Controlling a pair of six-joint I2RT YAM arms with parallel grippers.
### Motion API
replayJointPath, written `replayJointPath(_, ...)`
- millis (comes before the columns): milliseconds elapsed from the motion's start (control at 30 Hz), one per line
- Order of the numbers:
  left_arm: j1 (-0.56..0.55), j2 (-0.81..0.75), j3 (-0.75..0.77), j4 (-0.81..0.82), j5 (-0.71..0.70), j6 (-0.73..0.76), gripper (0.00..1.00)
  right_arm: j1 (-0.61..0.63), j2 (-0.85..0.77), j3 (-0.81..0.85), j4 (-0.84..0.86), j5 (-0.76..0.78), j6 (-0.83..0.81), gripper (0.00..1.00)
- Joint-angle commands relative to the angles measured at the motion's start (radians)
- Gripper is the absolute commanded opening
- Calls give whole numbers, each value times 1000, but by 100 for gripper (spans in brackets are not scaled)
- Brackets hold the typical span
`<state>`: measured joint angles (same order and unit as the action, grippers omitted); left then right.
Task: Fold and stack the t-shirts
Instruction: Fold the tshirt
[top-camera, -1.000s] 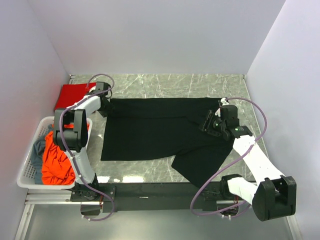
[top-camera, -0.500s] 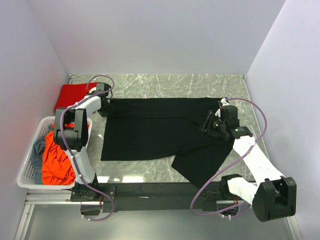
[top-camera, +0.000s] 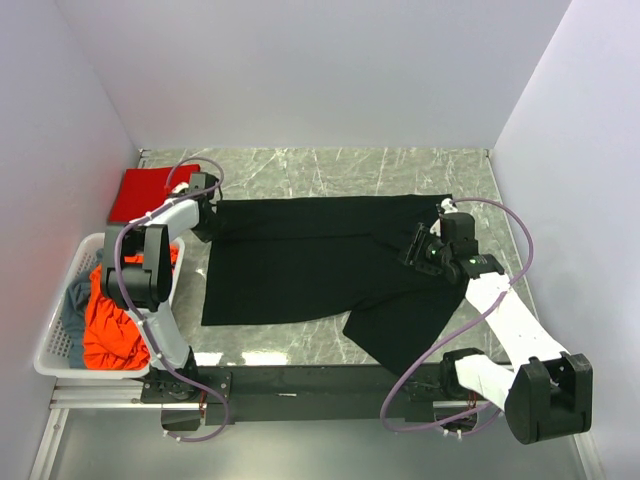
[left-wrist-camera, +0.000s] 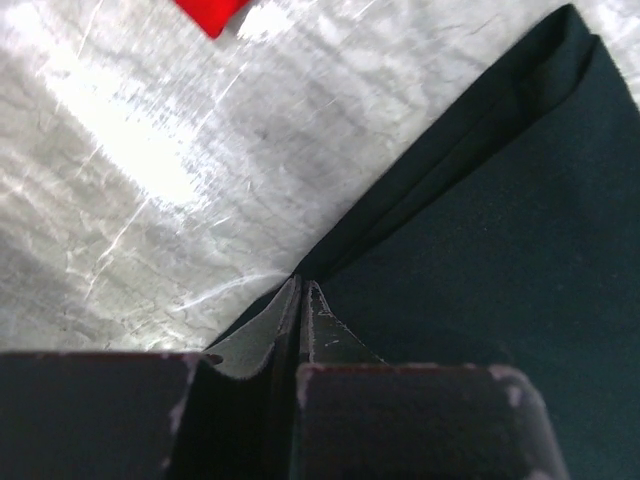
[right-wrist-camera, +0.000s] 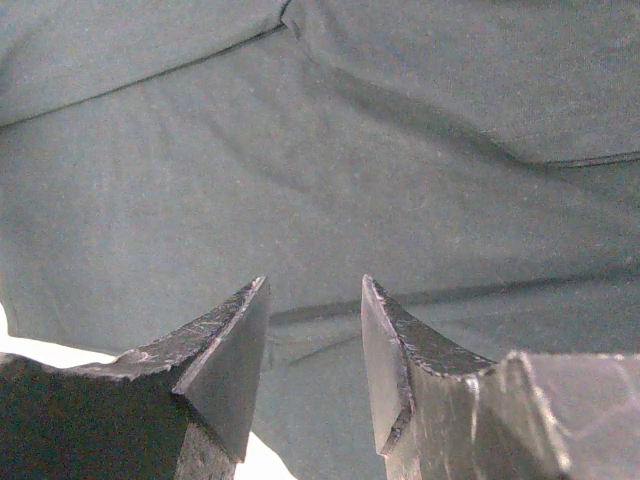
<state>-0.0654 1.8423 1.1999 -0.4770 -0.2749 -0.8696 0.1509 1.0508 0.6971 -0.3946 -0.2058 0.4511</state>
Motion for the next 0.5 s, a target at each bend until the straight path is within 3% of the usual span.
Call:
replayJointPath(0, 10, -28, -16, -6, -21, -45, 7, 4, -11, -7, 34, 14, -12, 49)
replayJointPath(200, 12, -48, -31, -8, -29, -69, 11, 4, 0, -8, 31, 36, -11, 49)
replayJointPath(300, 15, -69, -13, -25, -49, -60, 19, 4, 6, 5, 20, 69, -15, 49)
replayJointPath(467, 13, -129, 39, -37, -49, -19, 45, 9, 54, 42, -3, 134, -20, 49)
